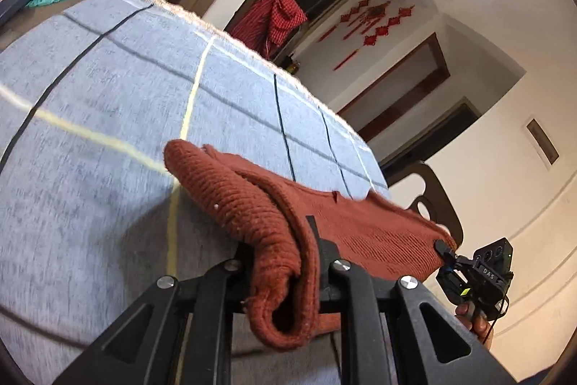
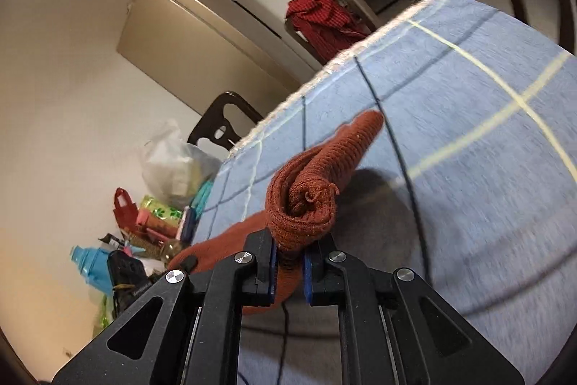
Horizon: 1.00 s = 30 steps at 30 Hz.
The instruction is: Fold small clothes
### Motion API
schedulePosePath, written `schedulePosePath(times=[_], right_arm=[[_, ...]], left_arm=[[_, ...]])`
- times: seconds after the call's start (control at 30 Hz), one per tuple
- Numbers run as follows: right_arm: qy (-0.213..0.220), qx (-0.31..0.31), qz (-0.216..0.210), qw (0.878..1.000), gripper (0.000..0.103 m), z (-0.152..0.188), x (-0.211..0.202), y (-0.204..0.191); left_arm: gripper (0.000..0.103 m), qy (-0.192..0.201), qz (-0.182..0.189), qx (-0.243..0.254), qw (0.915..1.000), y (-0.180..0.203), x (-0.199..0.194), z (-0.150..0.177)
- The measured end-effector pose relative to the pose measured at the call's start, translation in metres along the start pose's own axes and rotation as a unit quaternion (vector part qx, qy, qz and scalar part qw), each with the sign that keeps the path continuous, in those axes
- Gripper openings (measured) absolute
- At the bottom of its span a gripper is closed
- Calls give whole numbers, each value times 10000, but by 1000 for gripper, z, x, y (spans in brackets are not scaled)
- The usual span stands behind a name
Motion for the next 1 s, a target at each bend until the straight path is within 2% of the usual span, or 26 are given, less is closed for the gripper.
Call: schedulePosePath(times=[0.1, 0.13, 0.2, 0.23, 0.37, 0.53, 0.63, 0.7, 0.8, 0.83, 0.9, 1.0], right_arm=[[-434, 178, 467, 9978, 11, 30, 1, 40], [-693, 358, 812, 9936, 14, 46, 5, 66], [-841, 643, 918, 9901, 18, 57, 6, 85], [-806, 663, 870, 9907, 21, 58, 3, 87], [-634, -131, 1034, 9925, 24, 43, -13, 68], [-118, -1094, 1221, 9864, 24, 19, -28, 33], [-88, -1383, 1085, 9844, 24, 22, -17, 17], [-326, -1532, 1155, 9809, 24, 32, 1, 22], [-708, -1617, 1400, 9743, 22, 48, 26, 44], [-752, -1637, 1432, 9732, 16, 50, 36, 54], [-632, -1772, 1427, 9717, 13, 42, 42, 55], [-638, -1813, 1480, 9701, 13, 38, 48, 55]], left_arm=[[19, -357, -234, -51, 9991, -21, 6, 27], [19, -507, -415, -124, 9978, -31, 9, 35], [20, -644, -557, -225, 9961, -40, 11, 44], [23, -605, -548, -230, 9964, -41, 8, 44], [25, -275, -778, 93, 9965, -36, -14, 27], [25, 189, -1086, 454, 9929, -22, -30, 5], [25, 328, -974, 665, 9925, -5, -30, -1], [32, 286, -884, 842, 9921, 4, -23, 1], [33, -35, -785, 874, 9931, 4, 0, 16], [33, -154, -799, 880, 9928, 2, 9, 22], [33, -345, -941, 885, 9910, -9, 23, 31], [33, -257, -838, 922, 9919, -11, 26, 30]])
Point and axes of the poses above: each gripper's, at about its wrist camera, not at the fingertips, and x roughly the way its jaws point, y to its right, z to its underside, the point moved 6 cm from there along x, roughly the way its jaws point, and after that the axes turned 14 degrees about y, right-handed, at the moved point
